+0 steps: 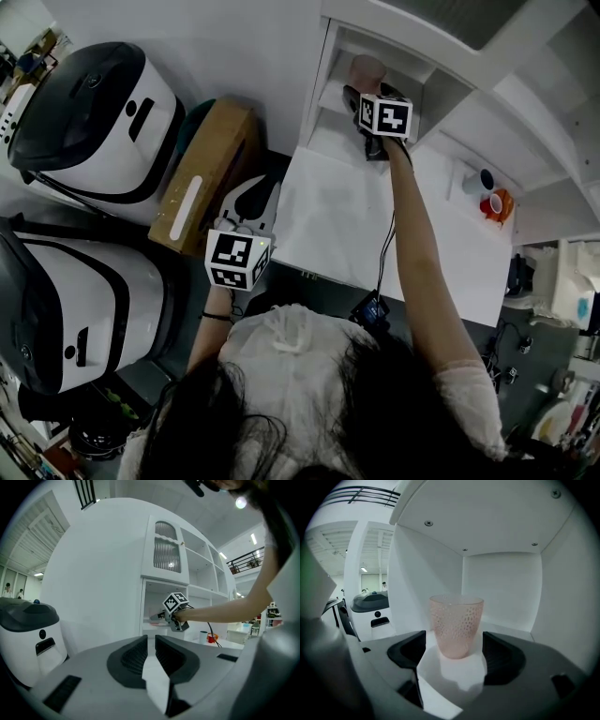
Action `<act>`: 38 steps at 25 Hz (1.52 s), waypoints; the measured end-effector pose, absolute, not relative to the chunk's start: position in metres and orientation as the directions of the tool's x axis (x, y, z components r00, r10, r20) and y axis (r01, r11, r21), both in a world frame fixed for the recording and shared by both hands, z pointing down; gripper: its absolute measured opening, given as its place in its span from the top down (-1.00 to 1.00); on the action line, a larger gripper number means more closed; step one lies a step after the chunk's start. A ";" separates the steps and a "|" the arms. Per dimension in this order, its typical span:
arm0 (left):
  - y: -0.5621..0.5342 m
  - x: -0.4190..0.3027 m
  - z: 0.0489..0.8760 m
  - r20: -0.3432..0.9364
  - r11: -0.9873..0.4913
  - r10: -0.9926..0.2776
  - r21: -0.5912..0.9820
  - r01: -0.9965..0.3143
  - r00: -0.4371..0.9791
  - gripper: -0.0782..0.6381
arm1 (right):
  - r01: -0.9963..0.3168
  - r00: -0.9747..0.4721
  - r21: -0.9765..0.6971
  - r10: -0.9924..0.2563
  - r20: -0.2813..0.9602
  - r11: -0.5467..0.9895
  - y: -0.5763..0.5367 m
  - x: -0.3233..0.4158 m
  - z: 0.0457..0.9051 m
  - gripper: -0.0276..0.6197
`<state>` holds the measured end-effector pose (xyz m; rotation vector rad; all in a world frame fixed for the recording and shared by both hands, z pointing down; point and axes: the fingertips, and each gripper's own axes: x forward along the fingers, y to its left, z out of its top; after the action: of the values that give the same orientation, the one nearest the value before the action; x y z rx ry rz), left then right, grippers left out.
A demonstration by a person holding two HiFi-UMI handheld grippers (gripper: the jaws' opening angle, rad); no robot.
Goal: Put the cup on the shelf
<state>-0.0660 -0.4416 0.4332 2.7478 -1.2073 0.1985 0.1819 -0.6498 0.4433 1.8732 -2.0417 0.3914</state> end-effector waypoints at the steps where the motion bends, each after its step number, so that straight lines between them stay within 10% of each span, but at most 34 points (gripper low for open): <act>1: -0.441 -0.065 0.433 0.172 -0.670 -0.721 0.070 -0.739 0.671 0.61 | -0.996 -0.070 0.026 -0.898 0.434 0.090 -0.645 0.182 0.444 -0.18; 38: -0.294 0.034 0.423 0.180 -0.706 -0.680 0.101 -0.701 0.710 0.61 | -0.911 -0.390 -0.195 -0.913 0.116 0.364 -0.288 0.140 0.393 -0.16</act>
<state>0.0344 -0.2938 0.4226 2.7535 -1.1209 0.1926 0.1403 -0.2876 0.3929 1.7411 -2.6047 0.3590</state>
